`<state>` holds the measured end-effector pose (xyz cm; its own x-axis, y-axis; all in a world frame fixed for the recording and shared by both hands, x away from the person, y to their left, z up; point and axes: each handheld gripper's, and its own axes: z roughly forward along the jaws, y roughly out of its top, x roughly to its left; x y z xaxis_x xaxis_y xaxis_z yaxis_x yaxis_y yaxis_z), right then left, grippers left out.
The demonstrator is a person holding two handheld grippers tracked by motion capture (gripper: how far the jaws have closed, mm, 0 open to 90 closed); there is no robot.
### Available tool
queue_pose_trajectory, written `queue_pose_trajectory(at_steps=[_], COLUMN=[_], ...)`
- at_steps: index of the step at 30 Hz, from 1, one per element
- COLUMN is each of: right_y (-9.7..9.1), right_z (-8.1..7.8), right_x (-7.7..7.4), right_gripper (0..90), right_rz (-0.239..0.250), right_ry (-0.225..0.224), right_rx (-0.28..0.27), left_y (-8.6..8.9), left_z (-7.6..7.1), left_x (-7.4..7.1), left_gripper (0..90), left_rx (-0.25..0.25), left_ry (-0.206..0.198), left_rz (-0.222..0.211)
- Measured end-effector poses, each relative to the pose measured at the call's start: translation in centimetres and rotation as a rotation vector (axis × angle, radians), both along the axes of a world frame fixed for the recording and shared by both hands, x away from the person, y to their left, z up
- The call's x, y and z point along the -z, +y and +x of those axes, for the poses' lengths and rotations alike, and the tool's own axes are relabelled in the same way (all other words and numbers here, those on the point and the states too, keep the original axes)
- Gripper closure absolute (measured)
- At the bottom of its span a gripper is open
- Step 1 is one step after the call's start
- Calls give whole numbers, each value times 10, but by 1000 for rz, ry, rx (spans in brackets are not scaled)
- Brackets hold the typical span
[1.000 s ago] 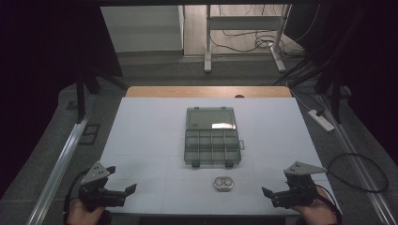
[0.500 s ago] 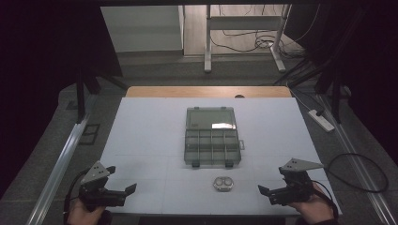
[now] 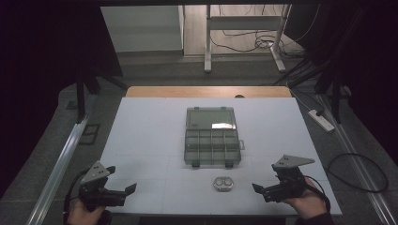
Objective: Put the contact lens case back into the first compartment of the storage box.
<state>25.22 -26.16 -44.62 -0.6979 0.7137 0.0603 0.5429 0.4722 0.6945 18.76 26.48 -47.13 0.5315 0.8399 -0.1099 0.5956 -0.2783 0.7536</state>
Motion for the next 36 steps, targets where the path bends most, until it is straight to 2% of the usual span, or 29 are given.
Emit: queue_pose_trajectory(at_steps=[12, 30, 36], right_y=[14, 34, 42], right_z=[6, 14, 17], right_x=[3, 14, 16], right_gripper=[0, 0, 0], right_rz=[15, -20, -35], right_ry=[32, 72, 82], right_rx=[-50, -131, -143], left_y=[0, 0, 0], left_z=[1, 1, 1], left_x=[0, 0, 0], left_gripper=[4, 5, 5], left_rx=[-5, -6, -5], left_ry=[6, 8, 9], left_rz=[3, 3, 3])
